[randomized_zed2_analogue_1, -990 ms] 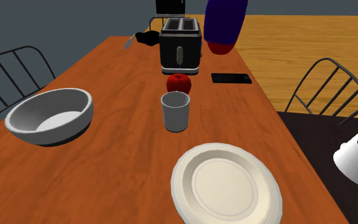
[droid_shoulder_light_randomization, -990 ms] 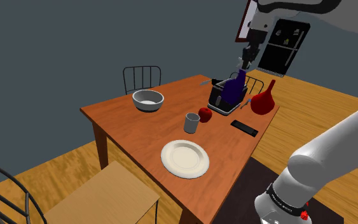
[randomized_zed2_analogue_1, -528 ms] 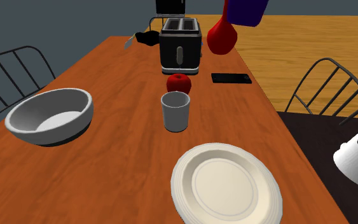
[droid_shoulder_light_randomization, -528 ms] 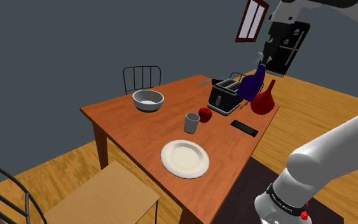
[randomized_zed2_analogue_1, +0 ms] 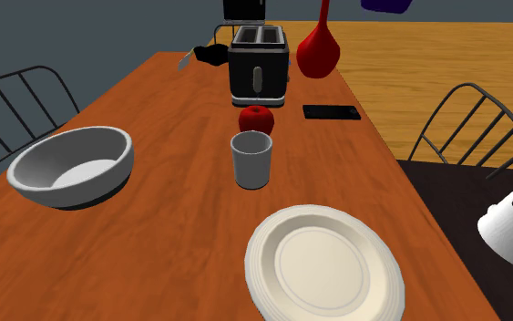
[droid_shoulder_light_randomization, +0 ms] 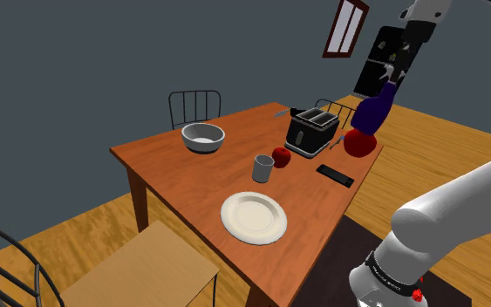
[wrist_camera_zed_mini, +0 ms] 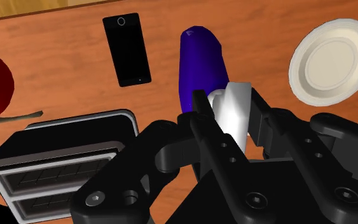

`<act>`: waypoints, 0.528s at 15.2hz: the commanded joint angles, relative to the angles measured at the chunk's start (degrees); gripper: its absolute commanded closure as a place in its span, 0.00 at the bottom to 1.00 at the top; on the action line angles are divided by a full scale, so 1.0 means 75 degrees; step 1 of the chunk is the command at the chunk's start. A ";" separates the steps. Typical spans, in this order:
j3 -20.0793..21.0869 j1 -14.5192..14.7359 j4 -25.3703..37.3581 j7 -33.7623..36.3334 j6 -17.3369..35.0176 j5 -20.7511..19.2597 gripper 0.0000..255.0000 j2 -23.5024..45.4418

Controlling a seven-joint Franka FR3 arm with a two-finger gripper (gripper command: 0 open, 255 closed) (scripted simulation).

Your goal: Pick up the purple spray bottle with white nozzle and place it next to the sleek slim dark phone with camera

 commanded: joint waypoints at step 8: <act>0.0006 -0.0065 -0.1336 0.0067 0.0864 -0.0134 1.00 -0.0487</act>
